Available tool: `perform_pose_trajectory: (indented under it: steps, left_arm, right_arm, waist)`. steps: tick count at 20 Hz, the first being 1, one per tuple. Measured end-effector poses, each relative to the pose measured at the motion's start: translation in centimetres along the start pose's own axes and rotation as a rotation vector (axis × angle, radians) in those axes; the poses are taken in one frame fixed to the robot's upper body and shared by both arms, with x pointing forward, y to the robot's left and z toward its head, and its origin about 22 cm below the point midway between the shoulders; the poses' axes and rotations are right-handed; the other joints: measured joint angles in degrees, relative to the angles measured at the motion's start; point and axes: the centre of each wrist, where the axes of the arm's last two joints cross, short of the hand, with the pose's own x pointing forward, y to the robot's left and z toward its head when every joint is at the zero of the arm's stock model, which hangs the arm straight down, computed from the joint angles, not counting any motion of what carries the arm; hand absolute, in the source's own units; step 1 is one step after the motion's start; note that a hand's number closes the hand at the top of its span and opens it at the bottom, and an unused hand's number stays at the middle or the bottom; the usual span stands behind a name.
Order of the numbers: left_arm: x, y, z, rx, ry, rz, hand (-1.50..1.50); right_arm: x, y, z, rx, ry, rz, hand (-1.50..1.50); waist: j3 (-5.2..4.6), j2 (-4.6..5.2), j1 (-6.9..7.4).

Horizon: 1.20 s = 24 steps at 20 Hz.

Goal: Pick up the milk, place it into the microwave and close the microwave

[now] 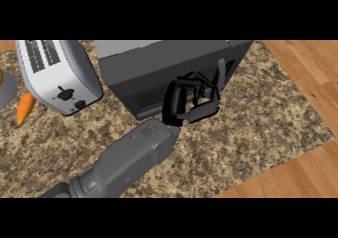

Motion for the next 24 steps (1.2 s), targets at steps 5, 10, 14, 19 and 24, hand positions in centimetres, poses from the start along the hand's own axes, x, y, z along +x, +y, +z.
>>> perform_pose_trajectory:
  steps: [5, 10, 14, 19, 24]
  left_arm:
    - [-0.1, 0.0, 0.0, 0.003, -0.004, 0.001, 1.50]
    - [-0.4, 0.0, 0.0, -0.027, -0.015, -0.035, 1.50]
    - [-0.6, 0.0, 0.0, -0.042, -0.012, -0.081, 1.50]
    - [-0.5, -0.4, -0.1, -0.054, 0.016, -0.108, 1.50]
    - [-0.5, -0.8, 0.0, -0.069, 0.042, -0.124, 1.50]
  right_arm:
    - [0.6, -0.3, -0.2, 0.019, 0.005, 0.005, -1.50]
    - [0.8, -0.3, -0.5, 0.047, -0.007, -0.014, -1.50]
    - [0.9, -0.1, -0.7, 0.077, -0.018, -0.040, -1.50]
    - [1.2, -0.1, -0.8, 0.099, -0.023, -0.057, -1.50]
    - [1.8, -0.2, -0.7, 0.106, -0.026, -0.055, -1.50]
  waist:
    - [0.01, -0.03, -0.07]
    - [0.18, -0.12, 0.01]
    - [0.26, -0.30, 0.21]
    - [0.22, -0.45, 0.76]
    - [0.09, -0.65, 1.63]
